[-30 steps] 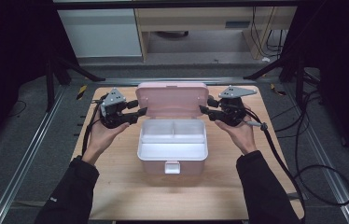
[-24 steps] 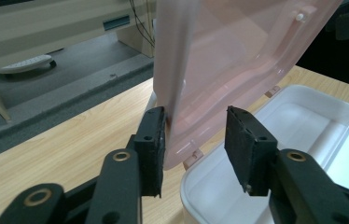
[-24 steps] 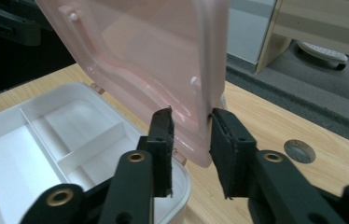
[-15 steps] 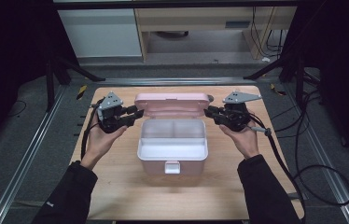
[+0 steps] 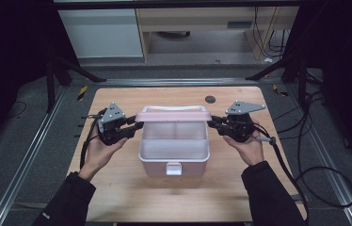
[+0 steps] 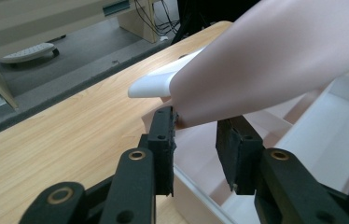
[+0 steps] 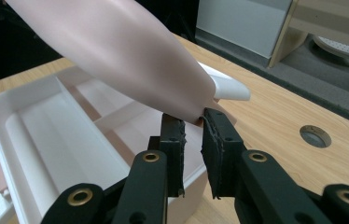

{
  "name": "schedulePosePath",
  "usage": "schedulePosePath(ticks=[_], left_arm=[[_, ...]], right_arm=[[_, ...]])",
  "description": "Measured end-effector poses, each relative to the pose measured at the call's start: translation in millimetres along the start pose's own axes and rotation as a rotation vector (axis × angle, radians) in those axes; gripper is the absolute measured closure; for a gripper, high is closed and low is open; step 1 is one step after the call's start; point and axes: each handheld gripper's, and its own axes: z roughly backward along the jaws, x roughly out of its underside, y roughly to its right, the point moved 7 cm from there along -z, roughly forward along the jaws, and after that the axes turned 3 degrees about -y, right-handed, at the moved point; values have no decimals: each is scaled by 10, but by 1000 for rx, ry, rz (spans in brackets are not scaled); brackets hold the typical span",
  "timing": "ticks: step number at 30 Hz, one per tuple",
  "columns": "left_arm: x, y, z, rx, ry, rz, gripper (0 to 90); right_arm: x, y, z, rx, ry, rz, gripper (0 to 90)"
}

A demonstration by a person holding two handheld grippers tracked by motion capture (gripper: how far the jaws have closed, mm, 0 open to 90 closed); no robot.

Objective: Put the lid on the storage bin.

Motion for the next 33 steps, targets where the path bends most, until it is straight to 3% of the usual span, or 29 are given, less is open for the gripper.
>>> schedulePosePath(ticks=[4,14,19,27,30,33], left_arm=[[67,38,19,26,8,18,664],[176,164,136,27,8,-16,625],[291,230,193,35,-19,-16,602],[460,223,244,27,-42,15,591],[595,201,254,16,-83,13,570],[696,141,263,9,-95,40,565]], right_arm=[[70,-47,17,-7,-11,10,773],[234,-132,83,-22,-6,19,703],[320,-167,123,-28,-21,26,679],[456,-179,170,-26,-47,18,646],[504,-157,193,-25,-52,7,632],[579,-104,206,0,-70,2,612]])
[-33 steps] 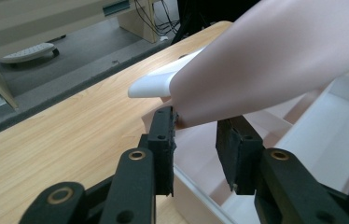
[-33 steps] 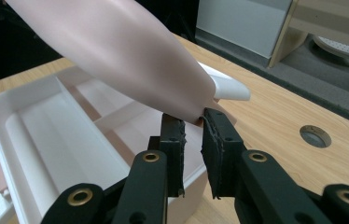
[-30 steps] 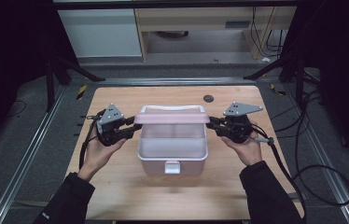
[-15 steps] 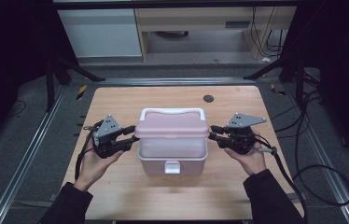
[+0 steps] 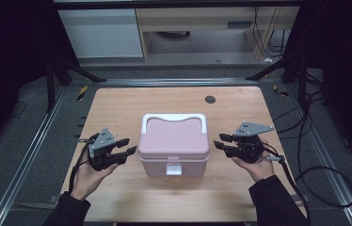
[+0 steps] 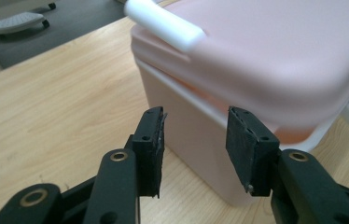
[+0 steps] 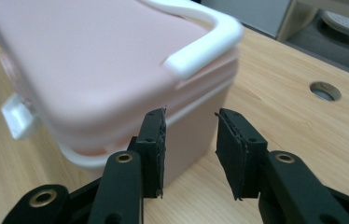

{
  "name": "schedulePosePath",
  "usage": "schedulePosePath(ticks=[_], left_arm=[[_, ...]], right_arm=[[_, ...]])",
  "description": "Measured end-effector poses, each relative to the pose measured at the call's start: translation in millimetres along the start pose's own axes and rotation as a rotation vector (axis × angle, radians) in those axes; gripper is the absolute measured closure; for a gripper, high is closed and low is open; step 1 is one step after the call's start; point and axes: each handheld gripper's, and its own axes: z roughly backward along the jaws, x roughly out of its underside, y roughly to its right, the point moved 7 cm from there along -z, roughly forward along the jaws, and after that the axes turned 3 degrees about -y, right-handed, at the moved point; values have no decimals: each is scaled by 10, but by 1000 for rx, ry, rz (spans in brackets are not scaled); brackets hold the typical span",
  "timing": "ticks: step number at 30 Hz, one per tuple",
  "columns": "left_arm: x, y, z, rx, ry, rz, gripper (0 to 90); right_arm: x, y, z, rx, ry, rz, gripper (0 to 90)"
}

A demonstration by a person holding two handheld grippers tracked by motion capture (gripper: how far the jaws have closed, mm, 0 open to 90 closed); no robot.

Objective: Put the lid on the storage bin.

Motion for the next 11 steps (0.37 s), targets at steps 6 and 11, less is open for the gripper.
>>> schedulePosePath(ticks=[6,11], left_arm=[[66,-200,62,-57,12,72,523],[260,-404,-2,-131,-41,81,465]], right_arm=[[254,171,-43,77,-60,-12,488],[503,345,-78,145,-122,-27,344]])
